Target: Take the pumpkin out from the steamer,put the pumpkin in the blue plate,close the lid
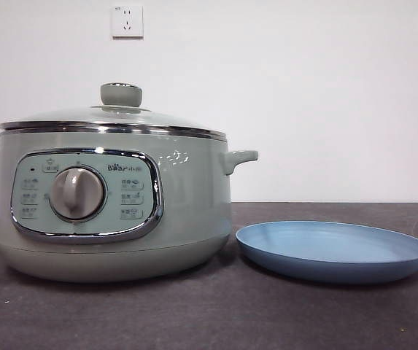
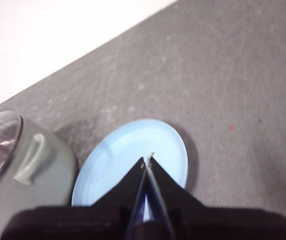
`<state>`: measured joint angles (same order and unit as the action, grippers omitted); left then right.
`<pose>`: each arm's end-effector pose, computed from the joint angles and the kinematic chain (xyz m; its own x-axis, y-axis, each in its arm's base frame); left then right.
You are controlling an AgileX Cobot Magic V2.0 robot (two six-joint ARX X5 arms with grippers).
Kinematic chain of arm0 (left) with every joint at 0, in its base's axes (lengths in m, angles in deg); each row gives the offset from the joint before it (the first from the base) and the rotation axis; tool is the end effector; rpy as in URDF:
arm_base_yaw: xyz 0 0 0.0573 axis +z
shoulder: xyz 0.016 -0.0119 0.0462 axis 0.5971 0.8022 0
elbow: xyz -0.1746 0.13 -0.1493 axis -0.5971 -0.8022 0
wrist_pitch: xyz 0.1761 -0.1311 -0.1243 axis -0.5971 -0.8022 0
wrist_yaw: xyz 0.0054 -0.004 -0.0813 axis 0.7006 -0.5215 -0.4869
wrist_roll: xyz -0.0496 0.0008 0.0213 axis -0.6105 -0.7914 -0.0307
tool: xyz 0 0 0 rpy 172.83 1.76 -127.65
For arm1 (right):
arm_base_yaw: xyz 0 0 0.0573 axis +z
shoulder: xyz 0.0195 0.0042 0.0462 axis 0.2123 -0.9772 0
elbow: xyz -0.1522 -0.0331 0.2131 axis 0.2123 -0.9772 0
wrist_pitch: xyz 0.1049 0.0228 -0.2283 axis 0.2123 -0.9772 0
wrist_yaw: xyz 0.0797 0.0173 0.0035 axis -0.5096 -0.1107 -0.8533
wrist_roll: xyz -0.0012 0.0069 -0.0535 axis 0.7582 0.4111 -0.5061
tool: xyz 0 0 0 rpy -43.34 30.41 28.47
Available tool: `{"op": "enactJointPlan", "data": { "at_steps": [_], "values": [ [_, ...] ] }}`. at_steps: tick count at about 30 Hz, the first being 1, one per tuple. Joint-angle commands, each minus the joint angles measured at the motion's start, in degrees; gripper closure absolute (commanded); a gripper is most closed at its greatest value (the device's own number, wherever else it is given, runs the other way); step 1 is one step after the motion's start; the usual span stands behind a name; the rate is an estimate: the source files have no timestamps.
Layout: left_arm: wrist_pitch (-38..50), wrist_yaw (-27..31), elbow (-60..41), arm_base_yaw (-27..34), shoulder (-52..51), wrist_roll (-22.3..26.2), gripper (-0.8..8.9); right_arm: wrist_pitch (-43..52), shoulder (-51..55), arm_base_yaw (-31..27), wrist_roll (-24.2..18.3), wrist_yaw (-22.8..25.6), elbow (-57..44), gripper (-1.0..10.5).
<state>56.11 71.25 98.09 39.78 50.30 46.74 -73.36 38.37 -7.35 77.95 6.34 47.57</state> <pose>0.0980 -0.0030 0.2295 0.9383 -0.2372 -0.2518 0.1146 0.9000 -0.4206 0.0916 0.0116 0.2336 0.9233 0.2120 -0.3202 -0.0456 0.8884 0.4567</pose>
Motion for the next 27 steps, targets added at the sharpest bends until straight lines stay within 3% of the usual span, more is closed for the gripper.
{"op": "enactJointPlan", "data": {
  "at_steps": [1, 9, 15, 23, 25, 27],
  "values": [
    [0.22, -0.85, 2.99, 0.22, 3.39, 5.18, 8.22, 0.00, -4.24, 0.02, -4.15, -1.68, 4.20, 9.6],
    [-0.57, -5.44, 12.11, 0.17, 13.29, 10.73, 8.22, -1.18, -15.80, 0.04, -9.97, -9.01, 16.33, 9.5],
    [-5.09, -12.07, 19.85, 0.17, 19.43, 14.03, 8.22, -5.44, -23.08, 0.04, -17.40, -13.44, 25.83, 9.5],
    [-8.98, -15.30, 27.58, -0.33, 23.43, 15.54, 8.10, -12.55, -28.96, 0.04, -23.71, -13.55, 35.17, 9.4],
    [-8.81, -15.21, 28.33, -0.61, 23.43, 15.52, 7.45, -13.33, -29.64, 0.04, -23.78, -13.55, 36.24, 8.9],
    [-8.81, -14.97, 28.79, -0.59, 23.43, 15.30, 5.46, -13.29, -29.92, 0.04, -23.67, -13.46, 36.50, 7.2]
  ]
}}
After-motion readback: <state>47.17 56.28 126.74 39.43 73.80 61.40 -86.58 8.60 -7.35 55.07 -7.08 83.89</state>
